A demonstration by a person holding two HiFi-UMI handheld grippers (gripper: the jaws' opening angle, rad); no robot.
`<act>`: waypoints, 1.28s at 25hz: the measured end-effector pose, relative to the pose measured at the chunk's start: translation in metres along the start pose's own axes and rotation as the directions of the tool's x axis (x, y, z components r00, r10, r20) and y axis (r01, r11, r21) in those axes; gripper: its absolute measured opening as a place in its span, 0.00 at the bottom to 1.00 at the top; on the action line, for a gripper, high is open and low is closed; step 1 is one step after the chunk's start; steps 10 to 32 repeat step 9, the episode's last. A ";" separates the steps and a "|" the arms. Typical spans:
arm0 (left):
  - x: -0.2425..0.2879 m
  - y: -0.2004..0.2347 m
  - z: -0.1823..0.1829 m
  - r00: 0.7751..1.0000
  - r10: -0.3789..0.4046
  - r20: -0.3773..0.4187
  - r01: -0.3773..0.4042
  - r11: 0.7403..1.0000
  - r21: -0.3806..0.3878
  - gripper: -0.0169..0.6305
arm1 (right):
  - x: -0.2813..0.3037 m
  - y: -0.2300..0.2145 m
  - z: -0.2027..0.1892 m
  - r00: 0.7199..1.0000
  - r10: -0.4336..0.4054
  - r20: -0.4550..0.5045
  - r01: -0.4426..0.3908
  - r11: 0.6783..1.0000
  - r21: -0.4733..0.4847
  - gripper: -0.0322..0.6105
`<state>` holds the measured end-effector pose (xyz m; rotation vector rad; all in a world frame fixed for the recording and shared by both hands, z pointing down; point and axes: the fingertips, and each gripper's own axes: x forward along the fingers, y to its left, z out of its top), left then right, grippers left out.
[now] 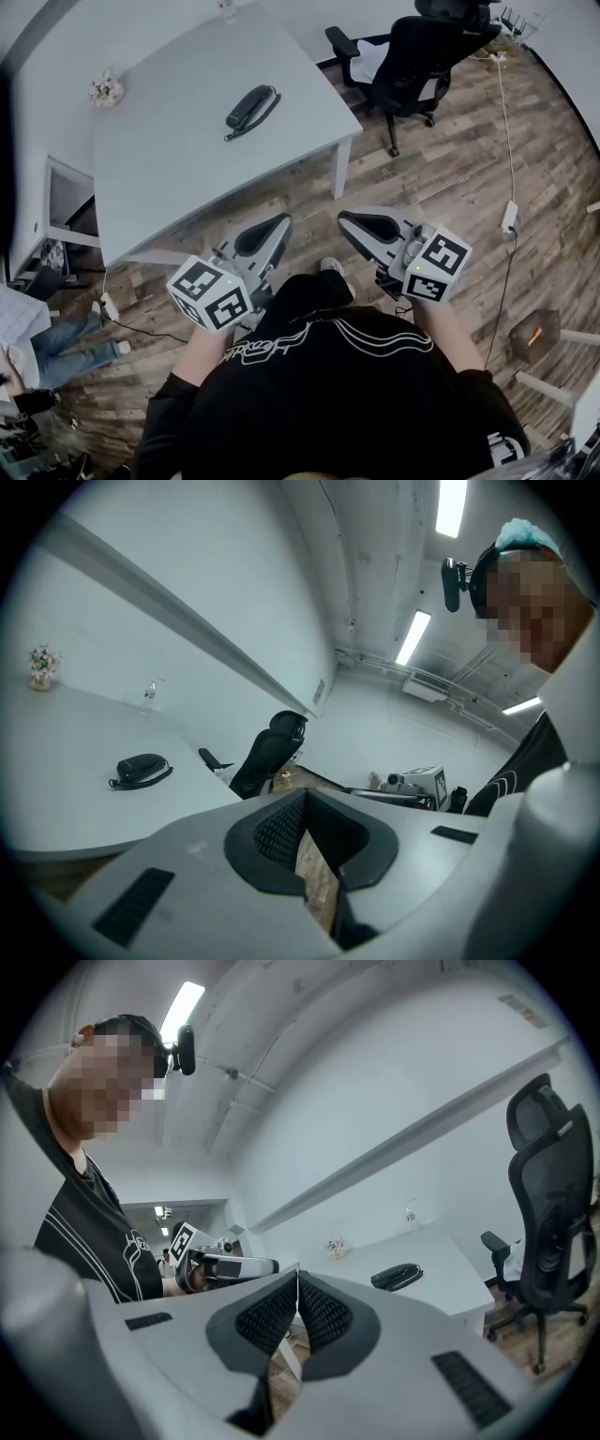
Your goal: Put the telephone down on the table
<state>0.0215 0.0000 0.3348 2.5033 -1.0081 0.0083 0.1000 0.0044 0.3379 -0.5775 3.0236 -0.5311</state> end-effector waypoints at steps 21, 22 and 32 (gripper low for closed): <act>-0.015 0.005 -0.001 1.000 0.010 0.025 -0.009 0.999 -0.040 0.04 | 0.004 0.012 -0.003 1.000 0.015 -0.019 -0.015 1.000 -0.023 0.11; -0.015 0.005 -0.001 1.000 0.010 0.025 -0.009 0.999 -0.040 0.04 | 0.004 0.012 -0.003 1.000 0.015 -0.019 -0.015 1.000 -0.023 0.11; -0.015 0.005 -0.001 1.000 0.010 0.025 -0.009 0.999 -0.040 0.04 | 0.004 0.012 -0.003 1.000 0.015 -0.019 -0.015 1.000 -0.023 0.11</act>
